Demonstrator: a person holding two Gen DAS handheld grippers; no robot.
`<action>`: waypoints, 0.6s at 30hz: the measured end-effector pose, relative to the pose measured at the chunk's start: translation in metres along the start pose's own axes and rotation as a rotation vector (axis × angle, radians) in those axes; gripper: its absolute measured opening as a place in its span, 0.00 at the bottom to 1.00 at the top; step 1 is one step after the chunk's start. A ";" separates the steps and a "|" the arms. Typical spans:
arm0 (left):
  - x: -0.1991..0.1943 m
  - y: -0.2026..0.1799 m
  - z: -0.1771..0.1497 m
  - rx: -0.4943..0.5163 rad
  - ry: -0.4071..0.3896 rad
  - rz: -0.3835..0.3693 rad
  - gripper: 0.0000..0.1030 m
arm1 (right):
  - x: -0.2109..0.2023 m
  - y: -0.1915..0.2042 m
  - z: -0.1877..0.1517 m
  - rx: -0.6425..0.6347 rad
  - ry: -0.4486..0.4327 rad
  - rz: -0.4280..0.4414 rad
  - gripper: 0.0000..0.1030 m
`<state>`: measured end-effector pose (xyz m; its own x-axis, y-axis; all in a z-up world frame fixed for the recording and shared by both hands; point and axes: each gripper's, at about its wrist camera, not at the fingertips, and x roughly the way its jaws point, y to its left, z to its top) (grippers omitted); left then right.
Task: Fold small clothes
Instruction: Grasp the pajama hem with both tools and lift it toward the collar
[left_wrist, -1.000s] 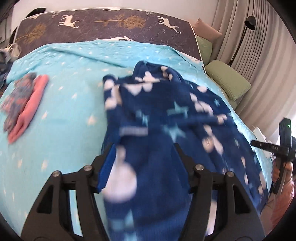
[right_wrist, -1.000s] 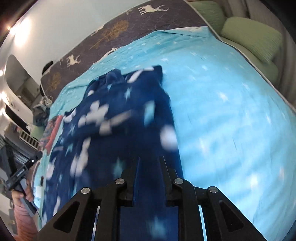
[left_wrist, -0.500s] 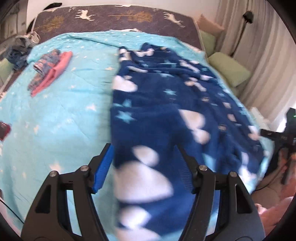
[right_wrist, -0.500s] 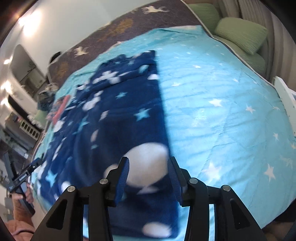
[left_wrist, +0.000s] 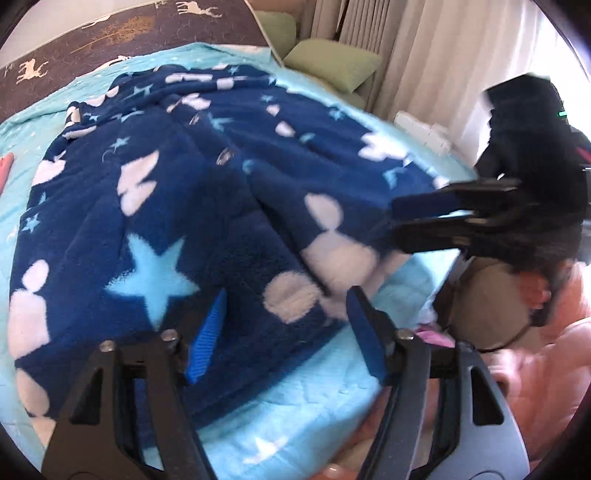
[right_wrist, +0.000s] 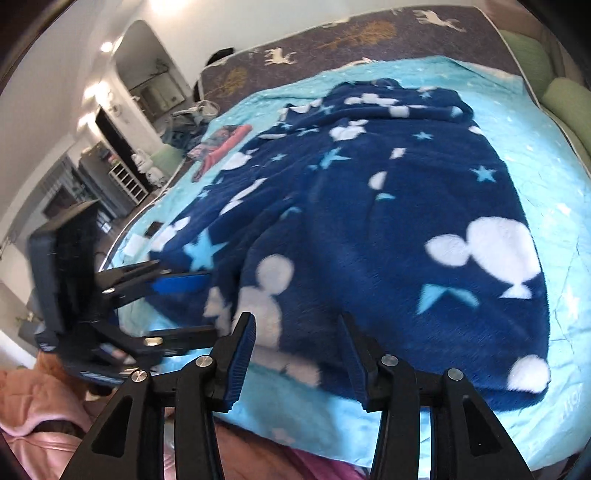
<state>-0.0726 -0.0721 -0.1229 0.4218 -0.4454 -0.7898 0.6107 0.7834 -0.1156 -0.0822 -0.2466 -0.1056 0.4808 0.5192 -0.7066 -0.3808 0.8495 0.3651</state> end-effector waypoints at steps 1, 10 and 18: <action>0.003 0.004 0.001 -0.011 0.010 0.021 0.32 | -0.001 0.006 -0.003 -0.029 -0.007 -0.007 0.50; -0.063 0.026 0.015 -0.158 -0.168 -0.148 0.19 | 0.016 0.056 -0.012 -0.396 -0.015 -0.108 0.59; -0.057 0.005 0.024 -0.093 -0.157 -0.140 0.19 | 0.054 0.047 0.000 -0.310 -0.011 -0.107 0.12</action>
<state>-0.0771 -0.0531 -0.0638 0.4408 -0.6087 -0.6597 0.6092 0.7426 -0.2782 -0.0738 -0.1790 -0.1267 0.5388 0.4305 -0.7241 -0.5491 0.8313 0.0856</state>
